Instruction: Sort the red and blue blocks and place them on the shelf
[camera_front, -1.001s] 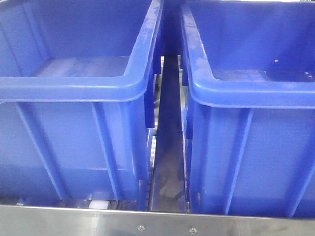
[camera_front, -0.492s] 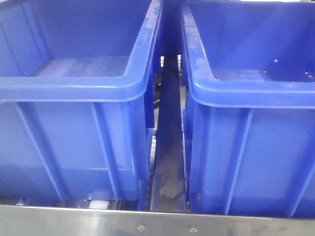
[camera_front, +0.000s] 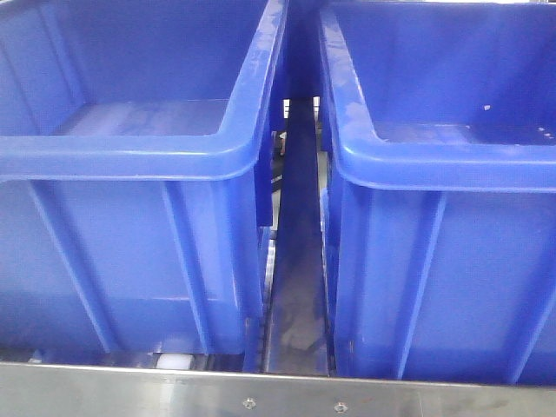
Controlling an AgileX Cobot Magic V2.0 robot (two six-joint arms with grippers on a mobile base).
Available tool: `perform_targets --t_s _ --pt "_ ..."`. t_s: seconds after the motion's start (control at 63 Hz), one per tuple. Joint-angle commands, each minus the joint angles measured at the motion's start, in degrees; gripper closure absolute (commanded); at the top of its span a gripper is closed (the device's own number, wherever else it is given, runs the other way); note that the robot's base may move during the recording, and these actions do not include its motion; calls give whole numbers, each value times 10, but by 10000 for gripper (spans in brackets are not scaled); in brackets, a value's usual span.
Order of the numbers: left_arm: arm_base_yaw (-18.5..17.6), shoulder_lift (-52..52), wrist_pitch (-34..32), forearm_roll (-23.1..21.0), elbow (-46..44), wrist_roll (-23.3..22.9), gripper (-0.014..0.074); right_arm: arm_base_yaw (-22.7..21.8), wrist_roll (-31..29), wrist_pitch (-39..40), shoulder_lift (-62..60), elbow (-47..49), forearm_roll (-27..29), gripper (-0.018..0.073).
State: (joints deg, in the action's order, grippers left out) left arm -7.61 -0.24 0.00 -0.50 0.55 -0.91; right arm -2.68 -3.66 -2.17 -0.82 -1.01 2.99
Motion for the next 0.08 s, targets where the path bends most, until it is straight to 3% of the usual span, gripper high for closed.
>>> perform_targets --t_s 0.0,0.064 --pt "0 -11 -52 0 14 1 471 1 1 22 -9 5 -5 511" --pt "0 -11 -52 0 14 1 471 1 1 22 -9 5 -5 511"
